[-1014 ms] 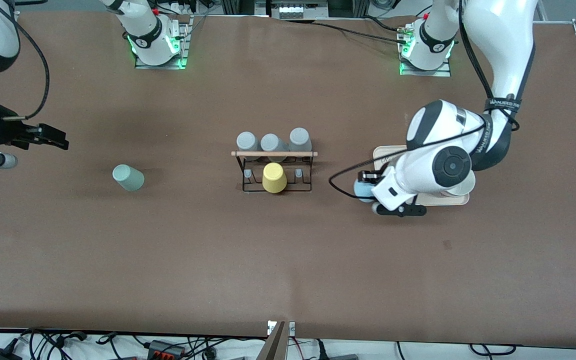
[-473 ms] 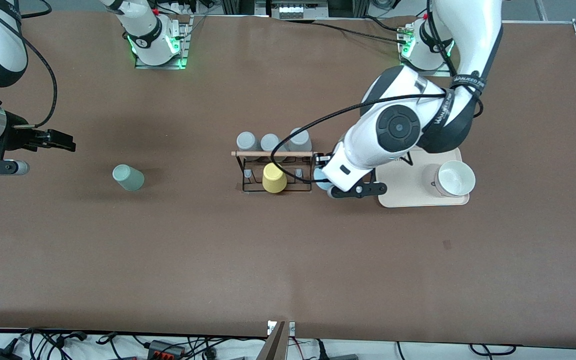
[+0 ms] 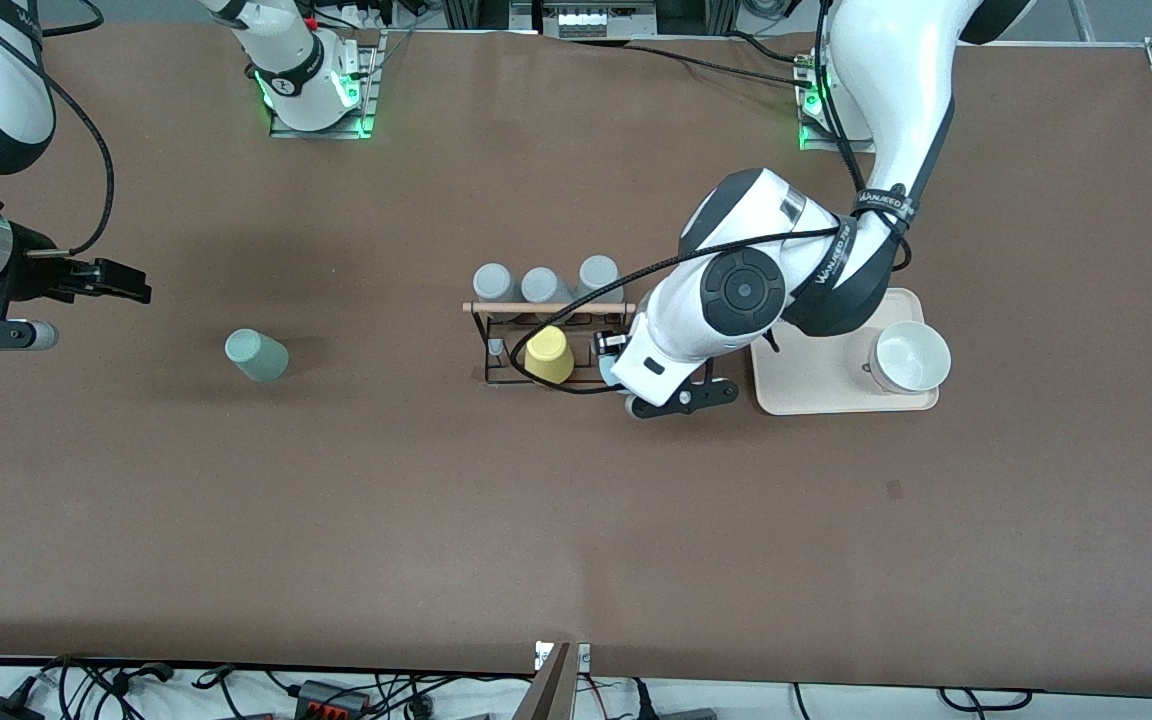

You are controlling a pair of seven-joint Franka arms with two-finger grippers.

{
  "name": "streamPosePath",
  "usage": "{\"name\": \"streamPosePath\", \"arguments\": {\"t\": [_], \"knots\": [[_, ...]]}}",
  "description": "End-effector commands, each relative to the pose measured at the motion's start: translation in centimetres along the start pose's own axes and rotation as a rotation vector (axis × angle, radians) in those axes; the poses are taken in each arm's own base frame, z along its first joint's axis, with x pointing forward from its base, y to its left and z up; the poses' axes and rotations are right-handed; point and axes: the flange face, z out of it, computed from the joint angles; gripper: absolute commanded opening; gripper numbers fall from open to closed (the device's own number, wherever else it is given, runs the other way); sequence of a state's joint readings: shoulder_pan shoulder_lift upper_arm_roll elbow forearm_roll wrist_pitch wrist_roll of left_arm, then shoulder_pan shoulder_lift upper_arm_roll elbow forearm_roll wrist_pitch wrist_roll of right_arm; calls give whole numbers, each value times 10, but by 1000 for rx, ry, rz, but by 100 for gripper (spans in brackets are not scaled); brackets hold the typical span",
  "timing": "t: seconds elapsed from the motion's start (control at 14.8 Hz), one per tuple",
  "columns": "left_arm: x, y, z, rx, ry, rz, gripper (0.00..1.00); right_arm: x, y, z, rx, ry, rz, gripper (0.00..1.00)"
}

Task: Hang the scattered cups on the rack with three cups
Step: 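Carry the blue cup to the rack while the right gripper approaches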

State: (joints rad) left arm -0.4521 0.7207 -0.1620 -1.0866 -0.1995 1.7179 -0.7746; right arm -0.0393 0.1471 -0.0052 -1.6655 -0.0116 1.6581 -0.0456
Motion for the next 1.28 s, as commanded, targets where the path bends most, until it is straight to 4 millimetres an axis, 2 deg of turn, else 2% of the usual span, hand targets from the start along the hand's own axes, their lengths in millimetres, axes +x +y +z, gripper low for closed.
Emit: {"name": "streamPosePath", "arguments": {"t": [0.0,0.2,0.41,0.68,0.88,0.95,1.01,1.08,1.15,1.22], "knots": [[-10,15,-3,-22,-13,-10,1,-3,1,-4,-13,7,5,100],[-17,21,5,-10,-23,-1,1,-3,1,-5,-13,13,5,100],[-14,21,23,6,-40,-4,1,-3,1,-5,-13,13,5,100],[-18,25,33,18,-47,-1,1,-3,1,-5,-13,13,5,100],[-12,24,54,36,-66,-6,6,-2,2,-4,-13,11,6,100],[-10,23,59,42,-71,-7,12,-3,3,-4,-13,11,8,100],[-8,22,61,44,-67,-10,26,-3,3,-4,-13,11,8,100],[-8,23,60,38,-62,-9,79,-3,3,-4,-13,11,8,100],[-6,22,57,39,-50,-11,100,-3,3,-4,-13,11,8,100],[-5,21,50,34,-42,-16,100,-3,3,-4,-13,11,6,100]]}}
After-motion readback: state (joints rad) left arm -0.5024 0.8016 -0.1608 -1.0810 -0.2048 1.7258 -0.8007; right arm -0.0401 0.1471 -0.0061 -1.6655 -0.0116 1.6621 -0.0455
